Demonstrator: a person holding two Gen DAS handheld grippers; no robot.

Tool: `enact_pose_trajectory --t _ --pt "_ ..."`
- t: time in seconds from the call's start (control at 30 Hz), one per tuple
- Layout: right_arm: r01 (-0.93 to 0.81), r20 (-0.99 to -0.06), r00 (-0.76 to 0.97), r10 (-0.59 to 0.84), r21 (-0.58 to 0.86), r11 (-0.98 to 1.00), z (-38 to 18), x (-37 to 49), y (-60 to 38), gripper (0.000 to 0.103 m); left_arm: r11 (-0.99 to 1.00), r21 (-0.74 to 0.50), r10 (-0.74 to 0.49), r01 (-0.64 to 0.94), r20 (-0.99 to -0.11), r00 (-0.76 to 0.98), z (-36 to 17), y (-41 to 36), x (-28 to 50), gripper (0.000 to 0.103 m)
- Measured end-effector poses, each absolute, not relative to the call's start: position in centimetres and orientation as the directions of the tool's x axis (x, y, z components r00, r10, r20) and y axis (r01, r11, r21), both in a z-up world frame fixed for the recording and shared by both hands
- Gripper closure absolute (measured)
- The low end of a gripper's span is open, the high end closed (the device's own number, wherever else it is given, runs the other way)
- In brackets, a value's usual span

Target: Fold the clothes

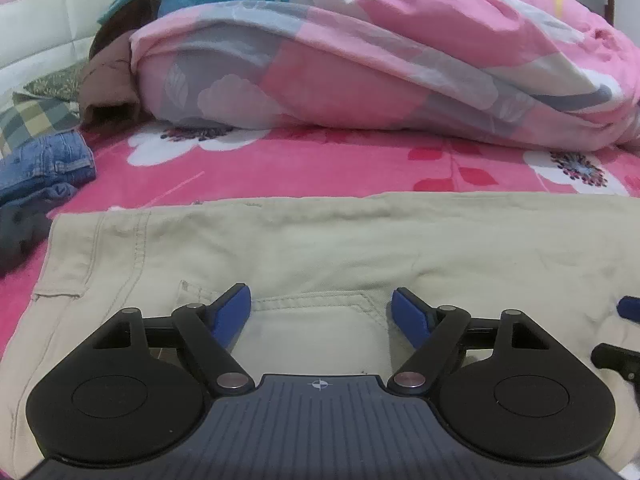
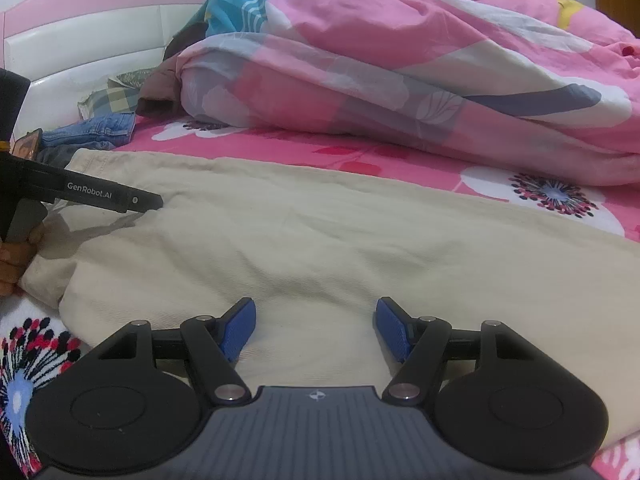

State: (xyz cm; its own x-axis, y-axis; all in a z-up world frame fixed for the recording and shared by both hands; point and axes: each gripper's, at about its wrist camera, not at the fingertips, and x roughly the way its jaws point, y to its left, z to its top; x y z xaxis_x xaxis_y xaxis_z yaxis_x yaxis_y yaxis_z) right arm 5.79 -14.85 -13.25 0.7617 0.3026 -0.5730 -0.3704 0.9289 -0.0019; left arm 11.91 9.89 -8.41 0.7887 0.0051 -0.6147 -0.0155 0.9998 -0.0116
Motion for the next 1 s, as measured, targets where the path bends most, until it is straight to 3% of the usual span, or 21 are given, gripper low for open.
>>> enact_pose_trajectory --t 0.37,0.5,0.83,1.0 --pt "-0.365 -0.527 0.801 0.284 -0.055 0.929 -9.5 7.6 -13.9 0.033 1.0 0.001 0.012 -0.014 -0.613 0.79 -8.5 9.7 11.9 0.022" --pt "-0.319 -0.626 0.739 0.248 -0.001 0.948 -11.8 11.0 -14.6 0.032 1.0 -0.004 0.007 -0.012 -0.616 0.788 -8.4 9.8 11.9 0.022" --pt "-0.359 -0.604 0.743 0.287 0.002 0.933 -12.0 3.3 -18.3 0.03 1.0 -0.004 -0.002 -0.001 -0.616 0.788 -8.4 9.9 11.9 0.021" --pt "-0.337 -0.581 0.767 0.273 -0.002 0.941 -9.3 4.2 -19.3 0.03 1.0 -0.002 -0.001 0.0 -0.623 0.782 -8.3 9.9 12.0 0.02"
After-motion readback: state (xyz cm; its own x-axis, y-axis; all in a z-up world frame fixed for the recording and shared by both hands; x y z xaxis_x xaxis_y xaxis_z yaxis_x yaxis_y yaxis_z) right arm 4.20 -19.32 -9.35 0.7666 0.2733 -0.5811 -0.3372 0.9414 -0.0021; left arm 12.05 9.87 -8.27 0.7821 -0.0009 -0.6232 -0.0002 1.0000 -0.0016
